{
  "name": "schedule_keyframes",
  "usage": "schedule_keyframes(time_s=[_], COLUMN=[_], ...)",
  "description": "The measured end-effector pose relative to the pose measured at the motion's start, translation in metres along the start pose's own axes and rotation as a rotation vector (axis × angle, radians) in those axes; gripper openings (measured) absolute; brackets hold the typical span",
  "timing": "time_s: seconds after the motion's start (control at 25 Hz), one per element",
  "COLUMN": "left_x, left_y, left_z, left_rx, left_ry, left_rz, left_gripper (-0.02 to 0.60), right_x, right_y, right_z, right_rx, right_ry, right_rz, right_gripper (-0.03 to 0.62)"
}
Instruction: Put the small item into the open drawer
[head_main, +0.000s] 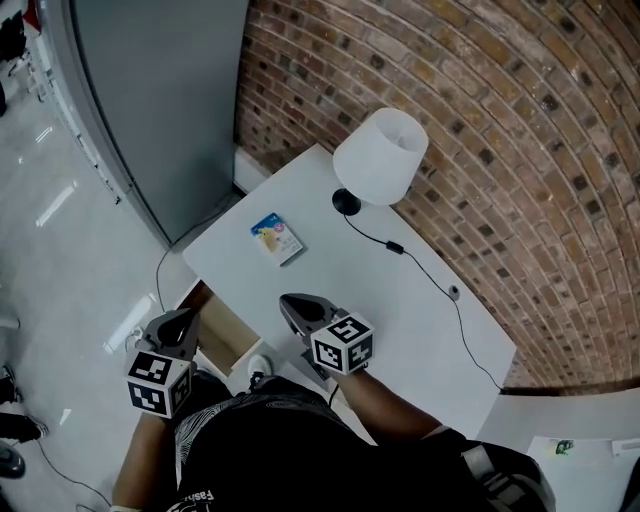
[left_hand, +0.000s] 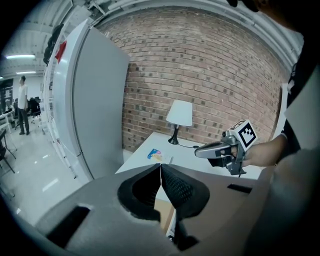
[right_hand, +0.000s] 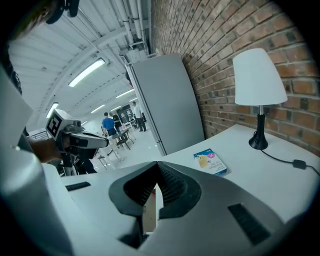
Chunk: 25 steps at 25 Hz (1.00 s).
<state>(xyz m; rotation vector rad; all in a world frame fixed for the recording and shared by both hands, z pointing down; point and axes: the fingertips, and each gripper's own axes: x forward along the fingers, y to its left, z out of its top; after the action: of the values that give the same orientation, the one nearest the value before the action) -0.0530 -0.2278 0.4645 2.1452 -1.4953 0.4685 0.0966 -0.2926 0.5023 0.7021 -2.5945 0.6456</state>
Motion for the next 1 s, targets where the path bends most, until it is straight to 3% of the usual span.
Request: schedule_keyframes(time_s=[0.2, 0.64, 1.0], left_x=[0.011, 0.046, 0.071], left_y=[0.012, 0.048, 0.081], left_z=[0.0, 0.023, 0.015], left_rx=[-0.007, 0.046, 0.068], left_ry=[0.016, 0.033, 0.087], left_rz=[-0.015, -0.13, -0.204], left_gripper=[0.018, 0.018, 0.018], right_x=[0.016, 0.05, 0.086], right_y=[-0.008, -0.029, -0.06], right_z=[0.004, 0.019, 0.009], right_rx=[-0.01, -0.056, -0.093], right_ry=[0.014, 0.051, 0.153], right_rz=[-0.021, -0.156, -0.259], right_gripper=[0.005, 0.006, 0.012])
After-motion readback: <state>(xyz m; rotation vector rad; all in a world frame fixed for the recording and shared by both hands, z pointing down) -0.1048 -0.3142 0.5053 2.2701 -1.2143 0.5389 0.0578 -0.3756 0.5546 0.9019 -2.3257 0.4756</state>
